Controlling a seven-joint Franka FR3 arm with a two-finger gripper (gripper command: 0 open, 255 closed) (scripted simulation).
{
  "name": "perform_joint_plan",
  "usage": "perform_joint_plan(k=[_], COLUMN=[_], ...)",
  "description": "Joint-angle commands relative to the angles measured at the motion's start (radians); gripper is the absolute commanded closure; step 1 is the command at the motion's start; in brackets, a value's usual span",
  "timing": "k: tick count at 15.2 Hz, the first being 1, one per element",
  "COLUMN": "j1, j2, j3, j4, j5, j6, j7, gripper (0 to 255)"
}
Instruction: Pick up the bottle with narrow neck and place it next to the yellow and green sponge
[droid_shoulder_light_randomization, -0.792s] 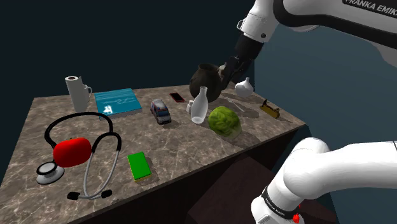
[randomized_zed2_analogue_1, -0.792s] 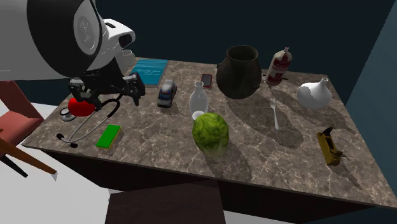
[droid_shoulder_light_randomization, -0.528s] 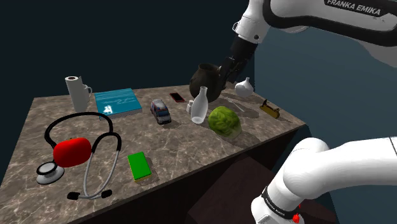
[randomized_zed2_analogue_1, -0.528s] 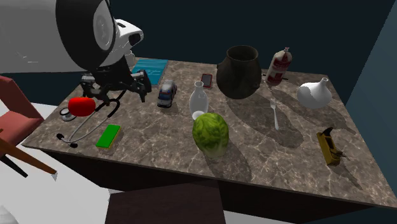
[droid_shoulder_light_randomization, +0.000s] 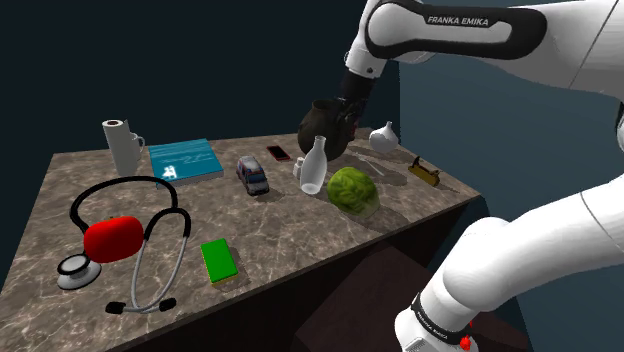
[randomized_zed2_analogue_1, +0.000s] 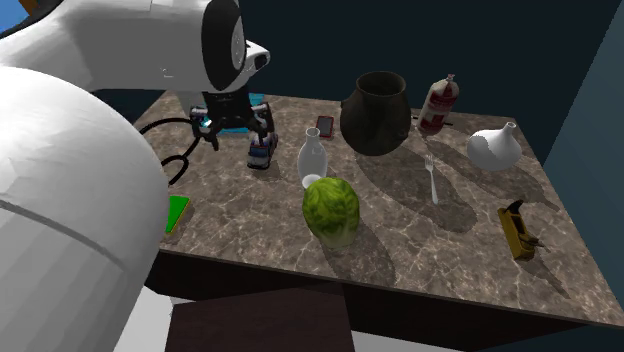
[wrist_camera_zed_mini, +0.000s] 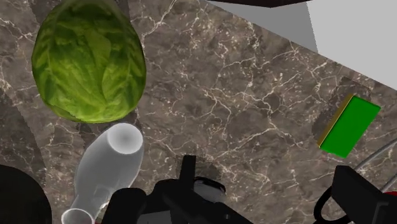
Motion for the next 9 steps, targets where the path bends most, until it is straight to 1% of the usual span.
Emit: perform_joint_plan(k=[1, 9], j1=[-0.011, -0.046], j2=[0.062, 0.343], j3=[-0.017, -0.075], j4=[0.029, 0.201], j5=[-0.011, -0.032], j6=[0.020, 0.081], j7=[-0.019, -0.083], gripper=[0, 0])
